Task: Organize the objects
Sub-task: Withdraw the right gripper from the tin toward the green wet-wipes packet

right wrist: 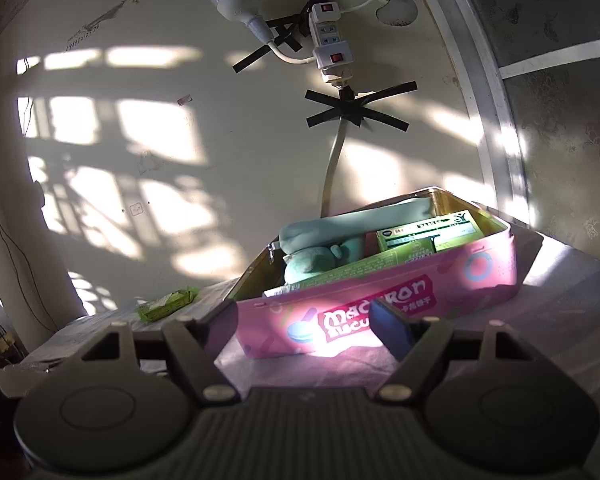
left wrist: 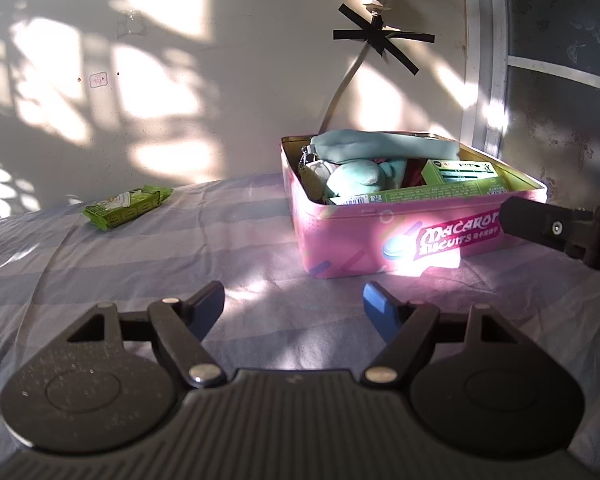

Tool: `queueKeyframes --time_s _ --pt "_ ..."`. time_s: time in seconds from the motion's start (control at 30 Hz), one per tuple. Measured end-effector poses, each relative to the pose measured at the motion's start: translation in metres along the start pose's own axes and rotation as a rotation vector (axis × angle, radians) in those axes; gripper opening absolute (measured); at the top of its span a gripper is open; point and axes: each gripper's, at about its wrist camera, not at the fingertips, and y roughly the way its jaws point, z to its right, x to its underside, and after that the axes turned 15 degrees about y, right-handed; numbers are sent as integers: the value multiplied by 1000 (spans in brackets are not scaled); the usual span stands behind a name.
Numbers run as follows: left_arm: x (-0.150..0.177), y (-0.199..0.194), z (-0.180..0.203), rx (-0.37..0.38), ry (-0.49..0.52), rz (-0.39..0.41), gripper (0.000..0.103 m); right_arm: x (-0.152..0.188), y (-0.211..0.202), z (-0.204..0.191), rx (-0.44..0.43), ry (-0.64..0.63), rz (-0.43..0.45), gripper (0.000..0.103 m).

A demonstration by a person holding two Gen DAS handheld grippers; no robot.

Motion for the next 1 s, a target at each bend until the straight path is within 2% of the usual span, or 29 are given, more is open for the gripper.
queueKeyframes --time_s 0.63,1.0 --pt "34 26 -60 -49 -97 -61 78 28 42 -38 20 -80 -110 75" --pt "49 42 -134 -191 -98 -80 79 60 84 -78 -13 -179 -215 75"
